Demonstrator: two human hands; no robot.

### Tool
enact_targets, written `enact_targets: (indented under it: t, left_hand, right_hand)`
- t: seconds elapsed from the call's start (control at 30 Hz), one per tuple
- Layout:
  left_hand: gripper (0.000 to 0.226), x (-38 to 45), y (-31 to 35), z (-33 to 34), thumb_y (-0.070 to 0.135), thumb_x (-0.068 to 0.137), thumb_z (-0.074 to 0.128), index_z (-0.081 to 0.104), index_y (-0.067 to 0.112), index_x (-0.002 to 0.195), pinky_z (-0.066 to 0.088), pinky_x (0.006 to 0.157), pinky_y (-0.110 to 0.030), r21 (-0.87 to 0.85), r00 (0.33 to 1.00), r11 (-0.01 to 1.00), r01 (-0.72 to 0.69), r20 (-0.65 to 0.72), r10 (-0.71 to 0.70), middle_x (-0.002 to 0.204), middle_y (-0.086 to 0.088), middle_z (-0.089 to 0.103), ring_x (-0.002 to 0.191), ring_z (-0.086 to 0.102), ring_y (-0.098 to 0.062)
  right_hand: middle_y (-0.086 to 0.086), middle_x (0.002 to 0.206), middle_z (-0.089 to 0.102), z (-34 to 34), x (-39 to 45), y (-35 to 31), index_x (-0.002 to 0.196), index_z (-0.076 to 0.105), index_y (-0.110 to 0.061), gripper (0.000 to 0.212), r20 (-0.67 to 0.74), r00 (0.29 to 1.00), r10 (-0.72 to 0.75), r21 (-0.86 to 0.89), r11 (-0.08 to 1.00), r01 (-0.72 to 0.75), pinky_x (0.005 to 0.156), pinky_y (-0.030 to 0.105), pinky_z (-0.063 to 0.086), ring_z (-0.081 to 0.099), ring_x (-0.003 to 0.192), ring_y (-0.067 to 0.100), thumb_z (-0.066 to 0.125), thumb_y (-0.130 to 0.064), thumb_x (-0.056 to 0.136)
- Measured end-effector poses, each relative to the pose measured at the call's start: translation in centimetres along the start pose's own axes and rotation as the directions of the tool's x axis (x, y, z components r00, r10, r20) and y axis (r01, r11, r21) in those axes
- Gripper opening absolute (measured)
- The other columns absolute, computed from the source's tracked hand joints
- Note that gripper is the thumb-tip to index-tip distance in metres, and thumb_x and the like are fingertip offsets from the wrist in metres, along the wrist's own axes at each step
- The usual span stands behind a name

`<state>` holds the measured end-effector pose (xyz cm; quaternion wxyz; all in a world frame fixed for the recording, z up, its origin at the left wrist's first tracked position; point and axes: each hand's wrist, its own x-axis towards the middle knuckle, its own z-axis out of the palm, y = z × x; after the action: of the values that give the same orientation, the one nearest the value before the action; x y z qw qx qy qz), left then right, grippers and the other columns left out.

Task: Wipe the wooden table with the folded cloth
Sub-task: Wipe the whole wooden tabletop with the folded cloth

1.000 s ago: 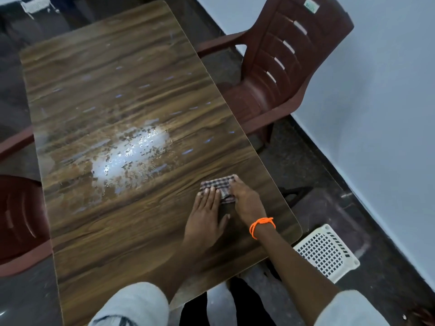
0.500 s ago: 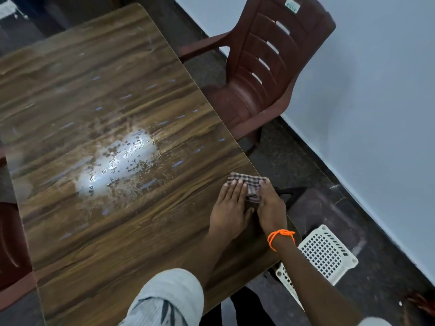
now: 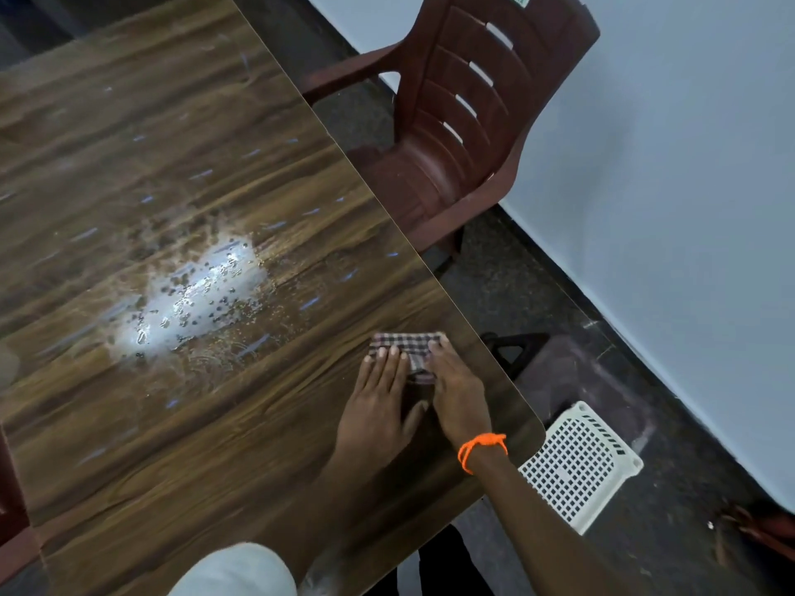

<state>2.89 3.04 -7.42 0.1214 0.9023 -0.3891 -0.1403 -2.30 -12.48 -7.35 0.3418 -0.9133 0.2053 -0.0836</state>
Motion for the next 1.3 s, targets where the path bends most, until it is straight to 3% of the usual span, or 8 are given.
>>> enact_targets:
  t: [0.17,0.3,0.4,0.57,0.73,1.0,1.13,1.3]
  left_hand:
    - [0.076,0.5,3.5,1.4,0.060,0.103,0.031,0.025,0.009,0.160,0.004,0.128,-0.043,-0.011,0.979,0.985,-0.174,0.104,0.175,0.168,-0.011,0.021,0.158,0.005,-0.022]
    - [0.069,3.5,4.4,0.9,0.052,0.104,0.034,0.033,0.008,0.157,0.006,0.128,-0.043,0.003,0.973,0.975,-0.222,0.062,0.222,0.164,-0.011,0.032,0.156,0.016,-0.022]
    - [0.066,5.5,3.5,0.3,0.049,0.106,0.032,0.032,0.008,0.157,0.011,0.128,-0.045,0.010,0.981,0.981,-0.191,0.040,0.191,0.164,-0.012,0.032,0.156,0.017,-0.023]
    - [0.067,9.1,0.7,-1.5,0.048,0.107,0.030,0.026,0.007,0.159,0.006,0.128,-0.045,0.036,0.996,0.995,-0.092,0.016,0.092,0.166,-0.012,0.025,0.157,0.014,-0.023]
    - [0.066,10.9,-2.7,-3.5,0.046,0.107,0.032,0.024,0.008,0.160,0.002,0.128,-0.044,0.063,1.000,0.998,0.005,-0.007,-0.004,0.168,-0.010,0.023,0.157,0.014,-0.022]
    - [0.072,6.0,-4.8,-3.5,0.054,0.105,0.031,0.023,0.008,0.160,0.001,0.129,-0.042,-0.009,0.992,0.992,0.126,-0.010,-0.126,0.168,-0.010,0.021,0.158,0.007,-0.021]
    - [0.076,5.1,-3.7,-3.1,0.059,0.101,0.029,0.033,0.006,0.156,0.000,0.129,-0.039,-0.023,0.998,0.998,0.055,0.006,-0.055,0.165,-0.014,0.028,0.157,0.013,-0.022]
    - [0.077,9.0,-2.4,-3.5,0.056,0.103,0.031,0.022,0.005,0.160,-0.005,0.128,-0.038,-0.030,0.998,0.999,-0.031,0.050,0.032,0.168,-0.014,0.018,0.158,0.006,-0.022]
  right_hand:
    - [0.008,0.139,0.052,-1.9,-5.3,2.0,0.122,0.063,-0.005,0.039,-0.123,0.969,0.216,-0.041,0.974,-0.222,0.107,0.015,0.030,0.043,0.133,0.013,0.044,-0.009,0.088]
    - [0.013,0.134,0.056,-2.3,-4.1,2.2,0.117,0.064,0.001,0.040,-0.236,0.926,0.296,-0.016,0.951,-0.308,0.104,0.028,0.038,0.049,0.129,0.026,0.057,0.017,0.081]
    - [0.013,0.134,0.056,-2.7,-0.6,1.5,0.115,0.065,0.001,0.031,-0.248,0.928,0.280,0.026,0.959,-0.282,0.105,0.035,0.041,0.047,0.130,0.022,0.054,0.011,0.087]
    - [0.014,0.134,0.056,-2.1,5.7,0.1,0.122,0.060,0.002,0.038,-0.182,0.963,0.201,0.007,0.979,-0.203,0.107,0.026,0.036,0.048,0.130,0.022,0.053,0.010,0.086]
    - [0.008,0.129,0.060,-0.5,10.7,-1.5,0.104,0.064,-0.010,0.034,-0.096,0.994,0.050,-0.034,0.998,-0.054,0.101,0.035,0.045,0.050,0.128,0.021,0.055,0.012,0.079]
    - [0.013,0.134,0.057,1.4,8.9,-3.5,0.116,0.066,-0.007,0.050,0.108,0.986,-0.127,-0.020,0.991,0.130,0.108,0.036,0.038,0.041,0.135,0.025,0.056,0.017,0.073]
    - [0.013,0.133,0.057,1.1,5.1,-2.4,0.118,0.064,-0.004,0.050,0.038,0.994,-0.100,-0.059,0.993,0.102,0.107,0.036,0.039,0.042,0.134,0.024,0.061,0.017,0.072]
    - [0.013,0.134,0.056,1.1,6.0,-1.5,0.119,0.064,-0.005,0.048,-0.118,0.989,0.089,-0.056,0.994,-0.096,0.109,0.028,0.033,0.041,0.134,0.020,0.058,0.016,0.076]
